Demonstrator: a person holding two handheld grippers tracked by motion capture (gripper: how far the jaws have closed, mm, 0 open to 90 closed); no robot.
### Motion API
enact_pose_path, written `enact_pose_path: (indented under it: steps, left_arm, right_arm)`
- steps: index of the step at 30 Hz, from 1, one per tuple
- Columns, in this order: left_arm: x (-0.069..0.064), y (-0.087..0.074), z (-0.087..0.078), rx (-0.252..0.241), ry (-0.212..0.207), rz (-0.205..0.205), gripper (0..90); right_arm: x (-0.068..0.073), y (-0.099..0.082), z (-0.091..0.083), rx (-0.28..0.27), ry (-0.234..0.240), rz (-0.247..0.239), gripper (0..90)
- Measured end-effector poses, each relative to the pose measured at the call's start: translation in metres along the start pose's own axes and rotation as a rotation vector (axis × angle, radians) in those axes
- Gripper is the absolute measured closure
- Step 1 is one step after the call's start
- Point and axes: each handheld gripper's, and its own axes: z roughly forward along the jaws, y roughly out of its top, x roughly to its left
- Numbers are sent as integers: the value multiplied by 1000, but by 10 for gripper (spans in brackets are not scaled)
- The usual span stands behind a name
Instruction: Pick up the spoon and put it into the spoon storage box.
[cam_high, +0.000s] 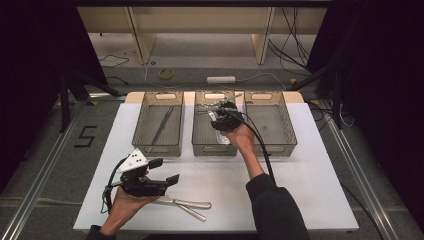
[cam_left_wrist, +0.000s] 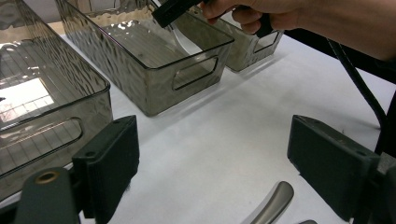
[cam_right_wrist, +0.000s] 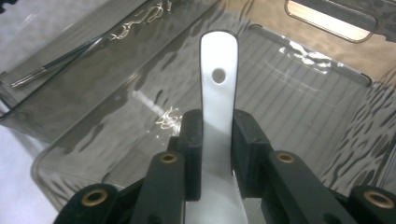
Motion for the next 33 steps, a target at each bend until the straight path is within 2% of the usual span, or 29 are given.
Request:
enact_pose_path:
  steps: [6, 9, 16, 23, 26, 33]
  left_arm:
    - [0, 0, 0, 5, -2, 3, 164]
    - [0, 0, 0, 7, -1, 2, 164]
    - [0, 0, 1, 25, -10, 8, 164]
    - [-2, -1, 5, 53, -19, 18, 164]
    - [-2, -2, 5, 59, -23, 19, 164]
    - [-2, -2, 8, 79, -28, 16, 164]
  right_arm:
    - [-2, -1, 5, 17, -4, 21, 745]
    - [-4, -1, 4, 7, 3, 46, 682]
    - [-6, 1, -8, -29, 24, 52, 588]
    - [-4, -8, -32, -94, 83, 26, 432]
    - [-1, -15, -45, -120, 118, 15, 405]
    - [7, -38, -75, -185, 163, -7, 358]
